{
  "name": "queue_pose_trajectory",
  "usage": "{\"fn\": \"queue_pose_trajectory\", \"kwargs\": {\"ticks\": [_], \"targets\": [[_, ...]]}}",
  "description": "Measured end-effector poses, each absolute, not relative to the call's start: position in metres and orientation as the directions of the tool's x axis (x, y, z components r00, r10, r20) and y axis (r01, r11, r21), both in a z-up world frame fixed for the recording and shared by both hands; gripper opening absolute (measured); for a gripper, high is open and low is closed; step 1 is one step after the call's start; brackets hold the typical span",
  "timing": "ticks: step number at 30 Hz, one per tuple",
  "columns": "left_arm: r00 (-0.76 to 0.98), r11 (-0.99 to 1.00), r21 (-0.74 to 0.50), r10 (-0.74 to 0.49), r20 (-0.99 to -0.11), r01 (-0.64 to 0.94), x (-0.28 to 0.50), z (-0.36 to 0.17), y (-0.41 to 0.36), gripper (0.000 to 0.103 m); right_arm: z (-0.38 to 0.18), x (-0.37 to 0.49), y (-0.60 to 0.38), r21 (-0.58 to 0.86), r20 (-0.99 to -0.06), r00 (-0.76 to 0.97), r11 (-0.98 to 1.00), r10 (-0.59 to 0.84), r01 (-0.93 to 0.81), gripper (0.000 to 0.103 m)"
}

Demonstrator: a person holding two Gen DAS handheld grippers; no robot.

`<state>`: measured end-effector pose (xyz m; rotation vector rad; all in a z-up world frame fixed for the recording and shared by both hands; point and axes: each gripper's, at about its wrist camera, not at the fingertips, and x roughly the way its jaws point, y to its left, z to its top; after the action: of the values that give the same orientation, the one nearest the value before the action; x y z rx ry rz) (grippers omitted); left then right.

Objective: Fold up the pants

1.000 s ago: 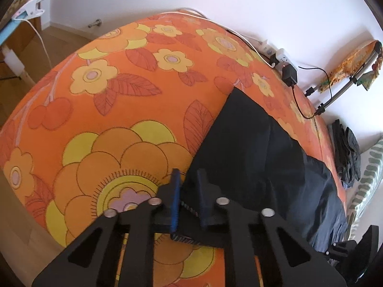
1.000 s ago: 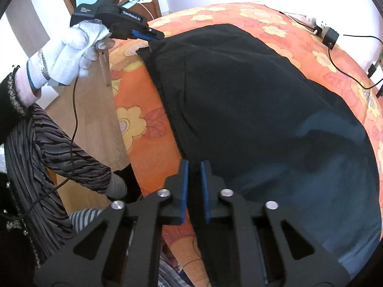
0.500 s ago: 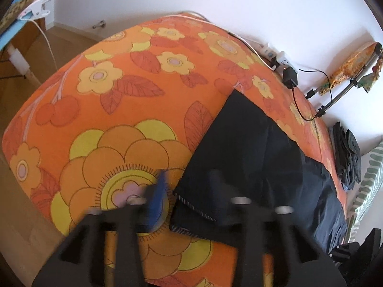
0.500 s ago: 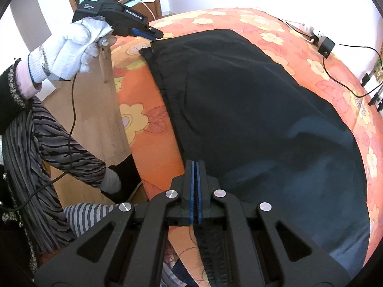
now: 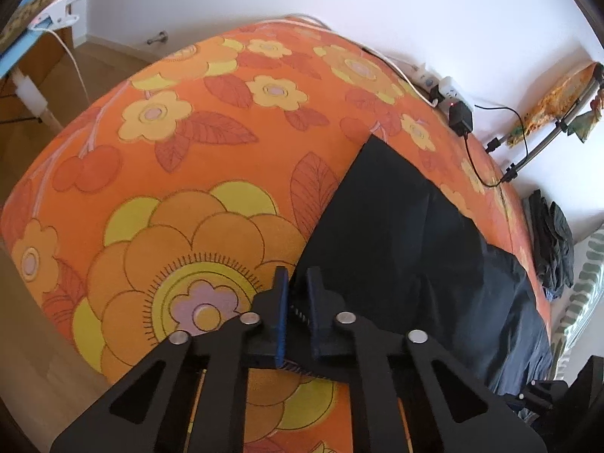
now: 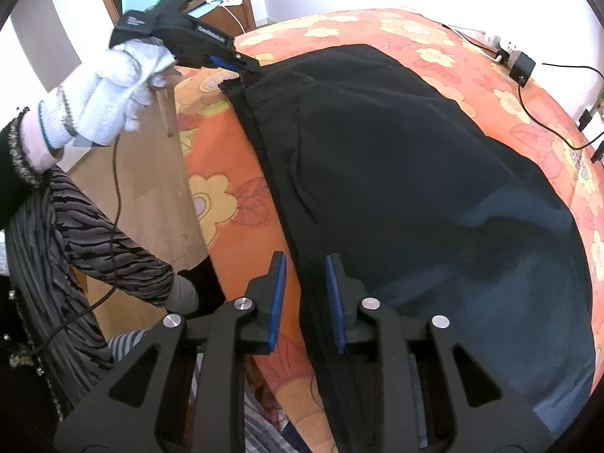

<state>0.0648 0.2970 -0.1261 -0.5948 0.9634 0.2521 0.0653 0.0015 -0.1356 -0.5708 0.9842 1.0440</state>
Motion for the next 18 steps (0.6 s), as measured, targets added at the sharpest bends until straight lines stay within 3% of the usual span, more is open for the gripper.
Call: {"fn": "queue_pose_trajectory", "kwargs": {"ticks": [2, 8, 18], "targets": [[0.571, 0.816, -0.365, -0.053, -0.819, -0.448, 0.063, -0.122, 0.297, 0.004, -0.14, 0.066, 0.005, 0.039, -0.884, 0.166, 0.421, 0.438, -0.906, 0.022], [0.583, 0.821, -0.367, -0.051, -0.811, -0.437, 0.063, -0.118, 0.296, 0.003, -0.14, 0.066, 0.006, 0.035, -0.883, 0.167, 0.418, 0.438, -0.908, 0.006], [0.595, 0.821, -0.374, -0.053, -0.802, -0.431, 0.05, -0.111, 0.293, 0.003, -0.135, 0.06, -0.004, 0.007, -0.896, 0.163, 0.381, 0.413, -0.925, 0.001]]}}
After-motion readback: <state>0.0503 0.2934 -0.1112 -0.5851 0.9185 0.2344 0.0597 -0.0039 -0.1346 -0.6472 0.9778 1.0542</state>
